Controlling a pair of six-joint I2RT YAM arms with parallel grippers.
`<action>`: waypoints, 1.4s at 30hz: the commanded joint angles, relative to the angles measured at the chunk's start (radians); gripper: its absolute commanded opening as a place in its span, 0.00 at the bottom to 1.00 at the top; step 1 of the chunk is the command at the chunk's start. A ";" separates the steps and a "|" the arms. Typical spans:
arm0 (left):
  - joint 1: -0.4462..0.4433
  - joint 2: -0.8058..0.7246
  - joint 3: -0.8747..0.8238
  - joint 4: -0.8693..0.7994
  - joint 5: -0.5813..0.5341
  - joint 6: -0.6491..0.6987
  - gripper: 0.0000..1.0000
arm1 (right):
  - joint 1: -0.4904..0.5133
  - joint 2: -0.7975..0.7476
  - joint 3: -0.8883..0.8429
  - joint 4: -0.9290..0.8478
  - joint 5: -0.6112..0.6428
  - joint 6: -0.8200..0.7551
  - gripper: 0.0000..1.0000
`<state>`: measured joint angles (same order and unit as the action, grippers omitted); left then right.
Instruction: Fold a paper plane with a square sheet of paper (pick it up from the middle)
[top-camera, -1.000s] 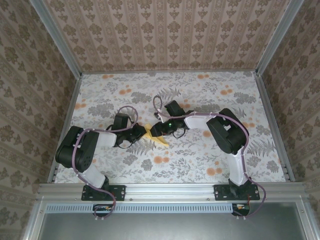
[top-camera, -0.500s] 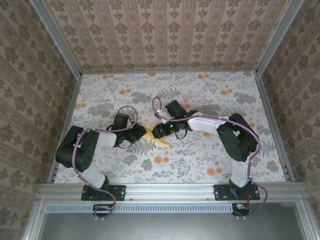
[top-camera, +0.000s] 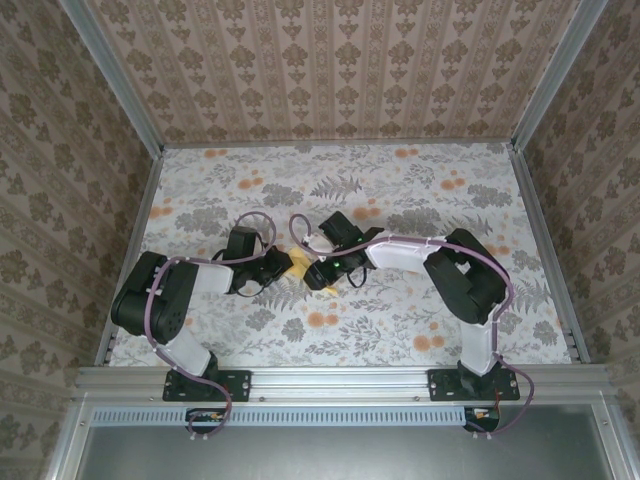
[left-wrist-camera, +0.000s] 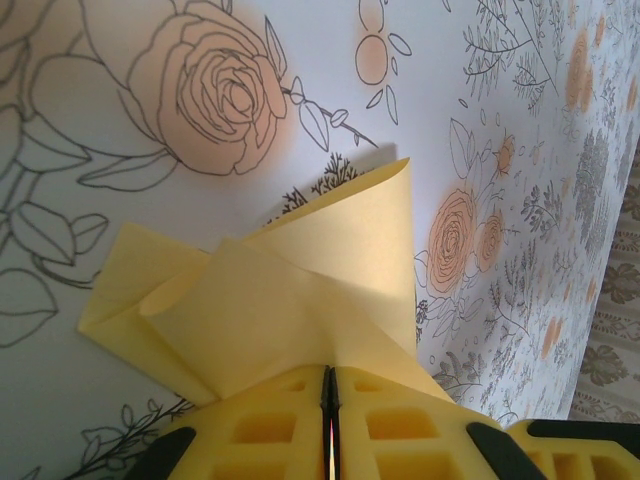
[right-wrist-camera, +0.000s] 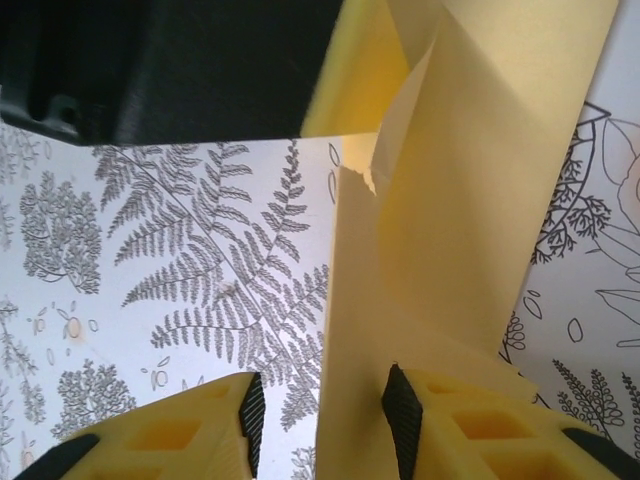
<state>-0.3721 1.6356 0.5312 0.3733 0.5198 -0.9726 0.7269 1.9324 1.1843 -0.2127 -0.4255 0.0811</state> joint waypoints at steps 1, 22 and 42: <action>0.001 0.013 -0.002 -0.015 -0.004 -0.006 0.11 | -0.009 0.028 0.022 0.010 -0.014 -0.018 0.37; -0.008 -0.140 -0.014 -0.022 0.028 0.022 0.17 | -0.087 0.104 -0.040 0.169 -0.242 0.175 0.17; -0.126 -0.023 0.002 0.057 0.028 0.019 0.14 | -0.142 0.156 -0.057 0.231 -0.336 0.296 0.13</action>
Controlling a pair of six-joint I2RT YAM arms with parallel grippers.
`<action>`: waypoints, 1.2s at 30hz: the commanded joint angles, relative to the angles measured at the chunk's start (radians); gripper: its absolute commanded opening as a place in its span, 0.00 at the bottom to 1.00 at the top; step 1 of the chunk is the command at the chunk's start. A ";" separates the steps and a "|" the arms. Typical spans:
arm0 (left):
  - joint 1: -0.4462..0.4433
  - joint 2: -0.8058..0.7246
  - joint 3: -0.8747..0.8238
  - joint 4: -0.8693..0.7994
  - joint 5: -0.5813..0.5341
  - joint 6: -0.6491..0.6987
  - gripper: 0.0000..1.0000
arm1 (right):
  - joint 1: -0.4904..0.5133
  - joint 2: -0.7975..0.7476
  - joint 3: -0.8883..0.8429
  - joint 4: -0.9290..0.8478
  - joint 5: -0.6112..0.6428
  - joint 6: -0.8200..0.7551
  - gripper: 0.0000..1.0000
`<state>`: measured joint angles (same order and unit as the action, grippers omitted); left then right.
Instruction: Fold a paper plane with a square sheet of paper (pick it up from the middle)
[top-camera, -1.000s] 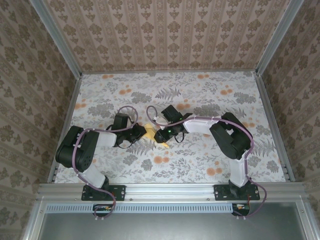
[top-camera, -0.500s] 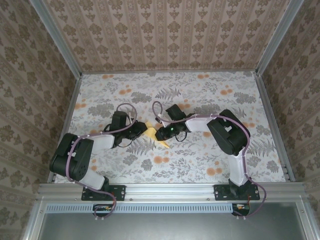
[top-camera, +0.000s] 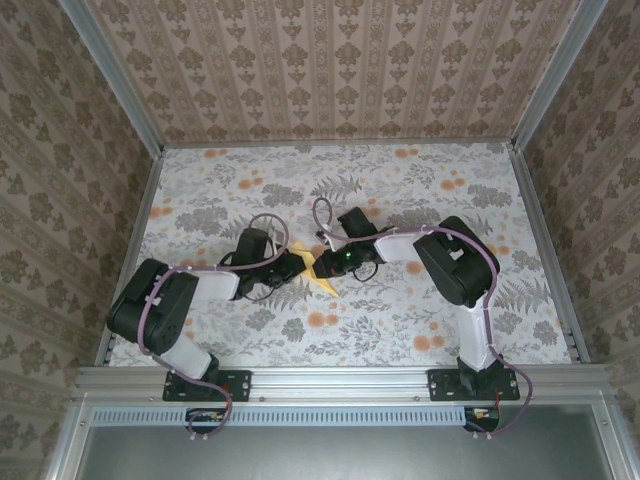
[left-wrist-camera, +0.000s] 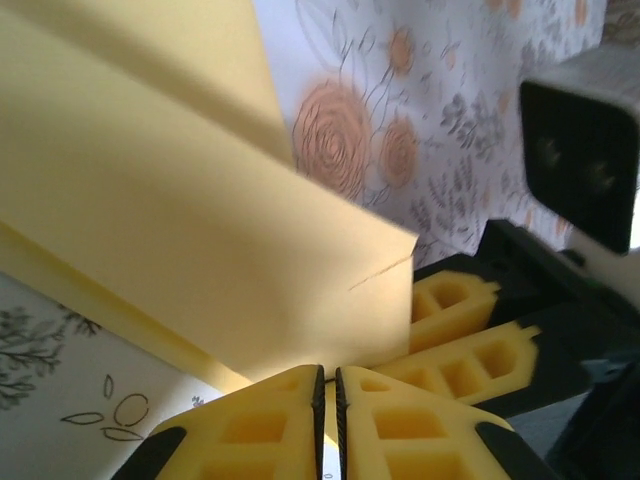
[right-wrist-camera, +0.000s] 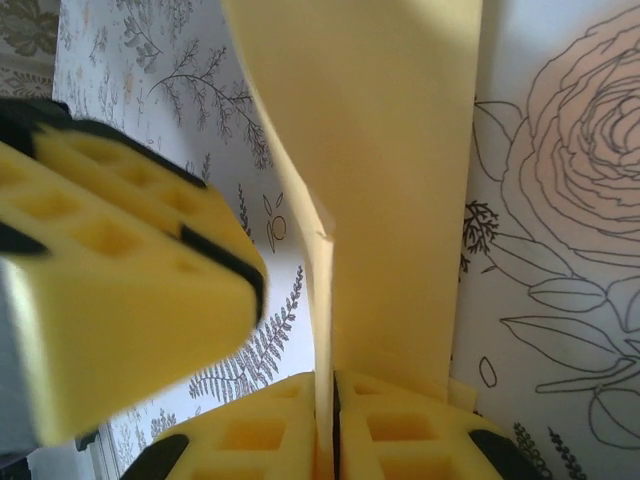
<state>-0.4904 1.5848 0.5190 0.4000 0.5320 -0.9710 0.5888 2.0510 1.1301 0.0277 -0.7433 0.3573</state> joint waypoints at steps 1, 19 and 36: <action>-0.010 0.037 0.017 0.036 0.016 0.016 0.13 | -0.005 0.040 -0.003 -0.013 -0.017 0.018 0.12; -0.007 -0.003 0.002 0.058 -0.055 0.023 0.08 | -0.006 0.050 0.017 -0.064 0.000 -0.005 0.10; -0.007 0.077 0.011 0.005 -0.069 0.009 0.02 | -0.006 0.050 0.029 -0.090 -0.007 0.001 0.16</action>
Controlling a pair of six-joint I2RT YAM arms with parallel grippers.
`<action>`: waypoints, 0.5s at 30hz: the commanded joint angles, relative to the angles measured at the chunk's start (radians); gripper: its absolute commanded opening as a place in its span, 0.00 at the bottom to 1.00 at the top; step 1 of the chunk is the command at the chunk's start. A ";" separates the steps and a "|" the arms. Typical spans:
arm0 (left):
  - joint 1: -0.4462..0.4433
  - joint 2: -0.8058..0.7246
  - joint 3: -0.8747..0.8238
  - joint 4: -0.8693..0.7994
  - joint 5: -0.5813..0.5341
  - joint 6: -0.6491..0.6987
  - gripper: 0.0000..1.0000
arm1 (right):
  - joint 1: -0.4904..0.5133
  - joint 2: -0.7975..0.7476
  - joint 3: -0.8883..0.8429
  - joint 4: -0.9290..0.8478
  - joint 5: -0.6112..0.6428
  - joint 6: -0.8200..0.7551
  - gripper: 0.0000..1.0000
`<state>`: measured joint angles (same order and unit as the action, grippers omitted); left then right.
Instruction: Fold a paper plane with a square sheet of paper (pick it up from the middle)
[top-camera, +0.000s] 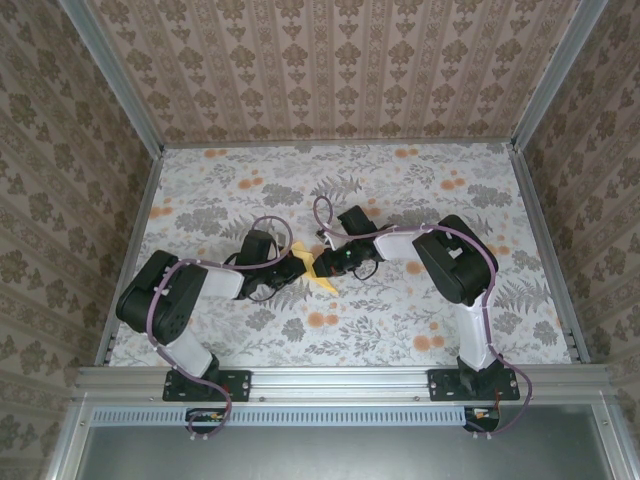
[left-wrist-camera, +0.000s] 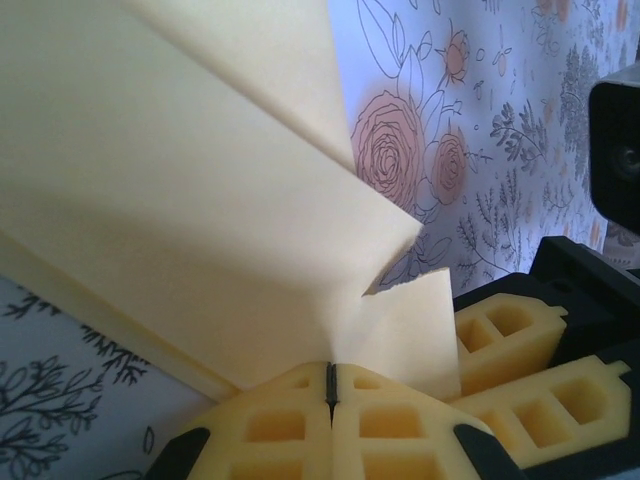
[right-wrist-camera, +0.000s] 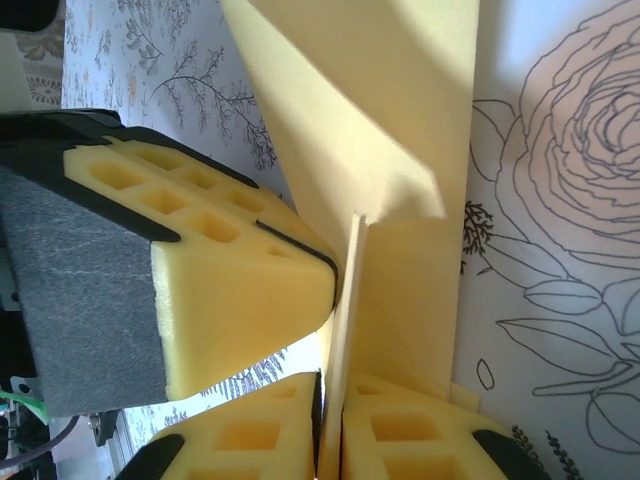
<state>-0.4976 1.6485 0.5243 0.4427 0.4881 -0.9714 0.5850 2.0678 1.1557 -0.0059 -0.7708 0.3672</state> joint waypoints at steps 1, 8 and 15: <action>0.002 0.013 0.003 -0.046 -0.030 0.010 0.01 | -0.002 0.026 0.004 -0.058 0.019 -0.007 0.17; 0.005 0.009 -0.014 -0.063 -0.037 0.014 0.00 | -0.008 -0.029 0.013 -0.113 0.002 -0.009 0.27; 0.008 0.012 -0.012 -0.061 -0.031 0.017 0.00 | -0.013 -0.057 0.017 -0.190 -0.004 -0.017 0.29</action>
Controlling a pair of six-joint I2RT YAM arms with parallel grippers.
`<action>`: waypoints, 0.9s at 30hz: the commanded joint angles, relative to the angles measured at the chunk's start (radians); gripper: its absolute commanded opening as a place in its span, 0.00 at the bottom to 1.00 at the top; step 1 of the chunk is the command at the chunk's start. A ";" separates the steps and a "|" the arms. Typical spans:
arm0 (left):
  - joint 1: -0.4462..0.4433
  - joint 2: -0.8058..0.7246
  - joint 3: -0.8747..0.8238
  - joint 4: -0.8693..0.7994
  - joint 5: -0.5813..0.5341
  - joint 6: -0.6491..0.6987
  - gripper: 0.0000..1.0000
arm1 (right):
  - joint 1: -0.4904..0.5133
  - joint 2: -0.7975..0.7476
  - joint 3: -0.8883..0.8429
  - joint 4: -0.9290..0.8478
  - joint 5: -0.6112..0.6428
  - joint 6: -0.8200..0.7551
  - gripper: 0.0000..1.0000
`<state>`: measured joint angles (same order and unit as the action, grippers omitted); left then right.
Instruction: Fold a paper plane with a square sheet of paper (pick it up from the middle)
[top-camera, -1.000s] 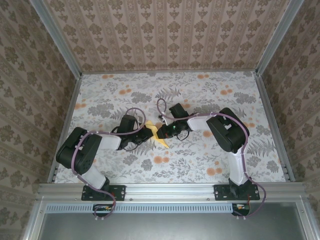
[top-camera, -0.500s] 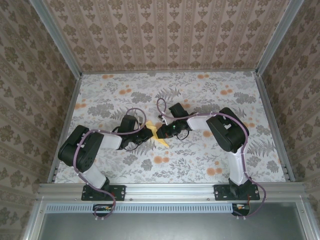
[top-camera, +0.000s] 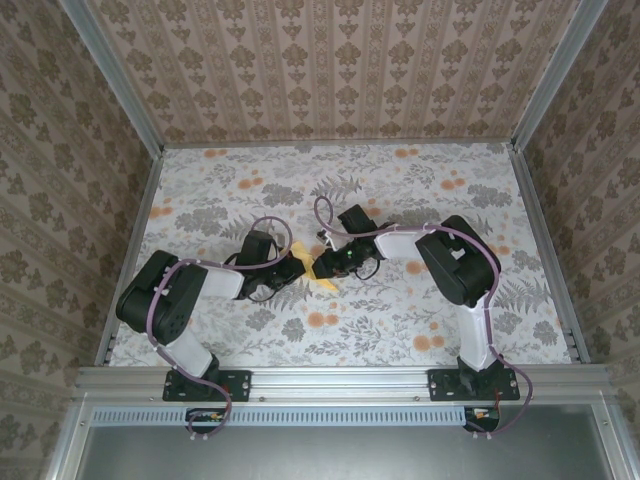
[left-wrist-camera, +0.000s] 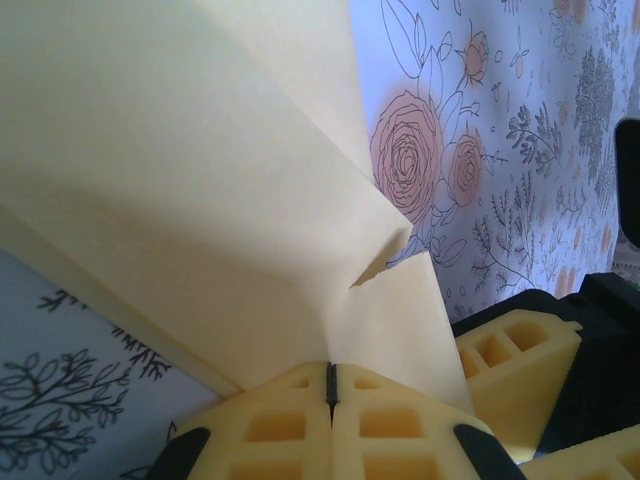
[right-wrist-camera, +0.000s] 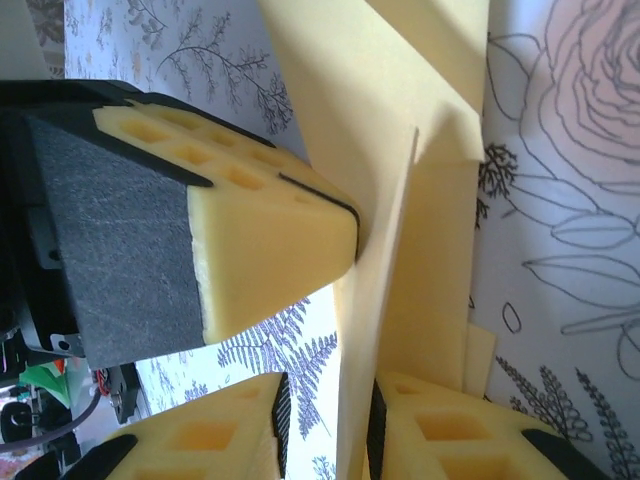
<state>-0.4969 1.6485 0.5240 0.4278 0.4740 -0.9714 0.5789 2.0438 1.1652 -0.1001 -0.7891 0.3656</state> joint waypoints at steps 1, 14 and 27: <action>0.007 0.011 -0.013 -0.046 -0.017 0.017 0.00 | -0.008 -0.036 0.004 -0.102 0.016 -0.015 0.29; 0.011 0.014 -0.014 -0.046 -0.015 0.020 0.00 | -0.009 0.005 -0.007 -0.145 0.041 -0.015 0.19; 0.003 -0.033 0.007 0.047 0.072 0.008 0.08 | -0.001 0.054 0.017 -0.204 0.127 -0.047 0.16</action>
<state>-0.4953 1.6466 0.5243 0.4370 0.5026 -0.9718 0.5724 2.0449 1.1797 -0.2161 -0.7559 0.3439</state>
